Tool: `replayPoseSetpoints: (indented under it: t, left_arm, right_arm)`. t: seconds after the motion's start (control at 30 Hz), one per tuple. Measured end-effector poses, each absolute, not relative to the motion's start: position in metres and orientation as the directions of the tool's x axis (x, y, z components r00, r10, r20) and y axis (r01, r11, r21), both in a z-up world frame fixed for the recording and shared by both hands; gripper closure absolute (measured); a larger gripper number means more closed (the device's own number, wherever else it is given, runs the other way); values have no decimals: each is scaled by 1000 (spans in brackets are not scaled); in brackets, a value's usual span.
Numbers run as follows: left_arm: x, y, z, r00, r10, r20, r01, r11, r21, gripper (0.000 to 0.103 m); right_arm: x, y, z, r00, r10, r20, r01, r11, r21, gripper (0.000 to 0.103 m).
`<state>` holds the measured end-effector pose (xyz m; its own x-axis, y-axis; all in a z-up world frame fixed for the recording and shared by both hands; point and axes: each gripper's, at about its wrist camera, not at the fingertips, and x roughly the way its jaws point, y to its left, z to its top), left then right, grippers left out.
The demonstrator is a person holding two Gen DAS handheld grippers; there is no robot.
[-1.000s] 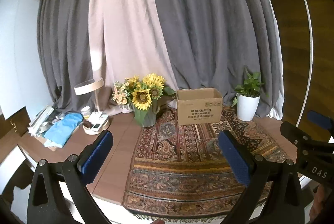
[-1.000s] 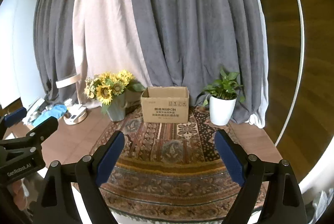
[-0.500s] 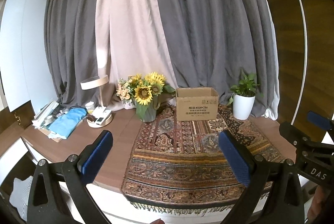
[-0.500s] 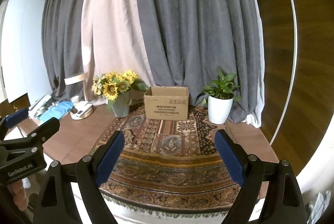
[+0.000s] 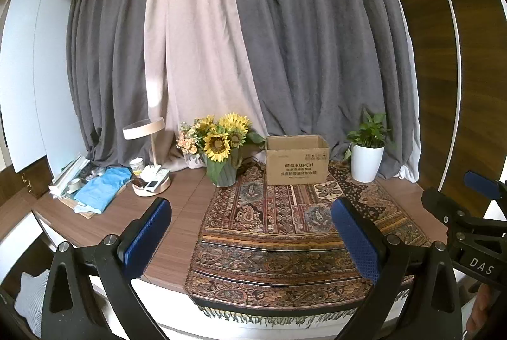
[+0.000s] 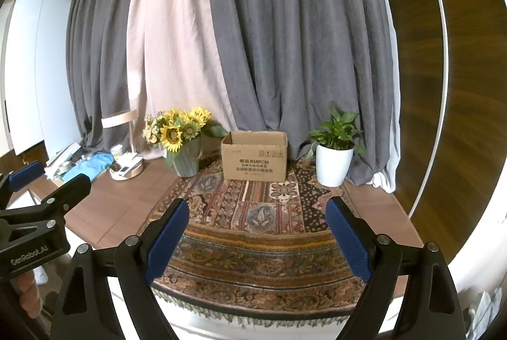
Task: Organize rigid objects
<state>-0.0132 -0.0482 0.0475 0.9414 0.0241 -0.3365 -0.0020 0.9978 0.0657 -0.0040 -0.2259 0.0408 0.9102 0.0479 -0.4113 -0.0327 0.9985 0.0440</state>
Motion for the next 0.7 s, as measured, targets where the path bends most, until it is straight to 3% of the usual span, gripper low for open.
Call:
replayPoseSetpoints:
  t: [0.7]
  left_arm:
    - [-9,-50,51,944,14,-330,10,997,73,0]
  right_arm:
    - [-8,-225,42,913,35,-406,-22,999,36,14]
